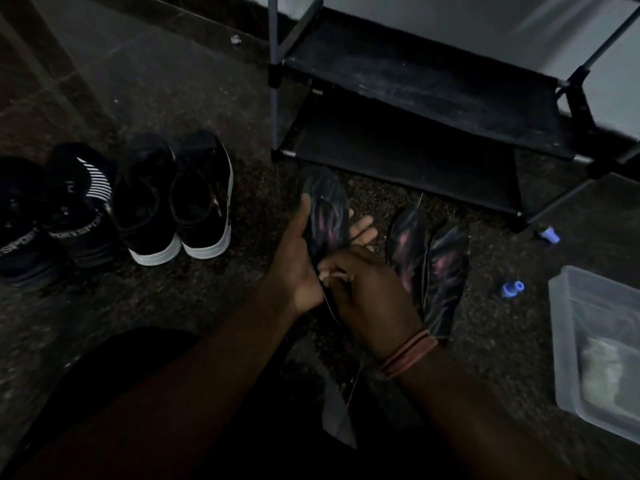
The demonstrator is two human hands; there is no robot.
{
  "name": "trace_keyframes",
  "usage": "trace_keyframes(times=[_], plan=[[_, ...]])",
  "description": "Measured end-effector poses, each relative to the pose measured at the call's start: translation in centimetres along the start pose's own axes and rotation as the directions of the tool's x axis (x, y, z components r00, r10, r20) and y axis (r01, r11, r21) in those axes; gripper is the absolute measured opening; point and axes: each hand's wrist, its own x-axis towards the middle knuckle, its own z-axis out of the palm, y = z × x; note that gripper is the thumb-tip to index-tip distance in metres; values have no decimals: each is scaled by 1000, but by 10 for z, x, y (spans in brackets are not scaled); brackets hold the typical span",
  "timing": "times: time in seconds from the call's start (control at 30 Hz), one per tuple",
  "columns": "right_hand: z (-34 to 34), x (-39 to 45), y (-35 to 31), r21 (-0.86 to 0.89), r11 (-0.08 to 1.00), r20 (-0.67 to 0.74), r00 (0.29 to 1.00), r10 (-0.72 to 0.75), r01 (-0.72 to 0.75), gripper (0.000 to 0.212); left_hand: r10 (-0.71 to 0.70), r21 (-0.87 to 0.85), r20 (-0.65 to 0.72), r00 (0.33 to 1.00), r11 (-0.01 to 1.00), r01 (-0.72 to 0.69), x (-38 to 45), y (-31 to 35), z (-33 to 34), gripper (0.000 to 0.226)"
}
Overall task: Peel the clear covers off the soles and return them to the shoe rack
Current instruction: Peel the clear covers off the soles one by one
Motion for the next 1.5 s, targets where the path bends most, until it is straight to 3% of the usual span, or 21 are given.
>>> trace_keyframes(times=[0.07, 0.3, 0.47, 0.67, 0.83, 1.0, 1.13, 1.3, 1.43, 1.5], plan=[[-1, 2, -3, -32, 999, -25, 999, 35, -36, 23, -6, 62, 1, 1000, 998, 5, 0, -4, 2, 69], [-13, 10, 10, -160, 976, -293, 951, 96, -148, 16, 9, 125, 51, 999, 992, -16, -8, -15, 17, 72], [3, 5, -16, -122, 990, -94, 994, 57, -68, 16, 87, 66, -48, 995, 994, -84, 1, -12, 8, 74], [-25, 9, 21, -114, 974, -297, 942, 157, -198, 13, 53, 54, -10, 999, 997, -52, 3, -13, 15, 65], [3, 8, -8, -148, 988, -146, 989, 24, -46, 12, 118, 6, -61, 991, 993, -118, 11, -3, 9, 66], [-9, 10, 20, -137, 975, -288, 949, 128, -173, 12, 50, 5, -4, 999, 999, -50, 11, -6, 14, 62], [10, 5, -11, -155, 988, -111, 994, -4, -13, 14, 98, -6, -66, 993, 995, -98, 16, -8, 8, 70], [-16, 9, 26, -175, 969, -358, 928, 100, -172, 12, -34, 17, 47, 998, 999, 33, 11, -17, 13, 70], [7, 5, -12, -132, 987, -170, 983, 64, -87, 15, 8, 14, -2, 1000, 1000, -8, 11, -14, 9, 71], [1, 9, 1, -62, 993, -199, 976, 83, -97, 13, -1, -7, 5, 1000, 1000, 1, 9, -14, 11, 73]])
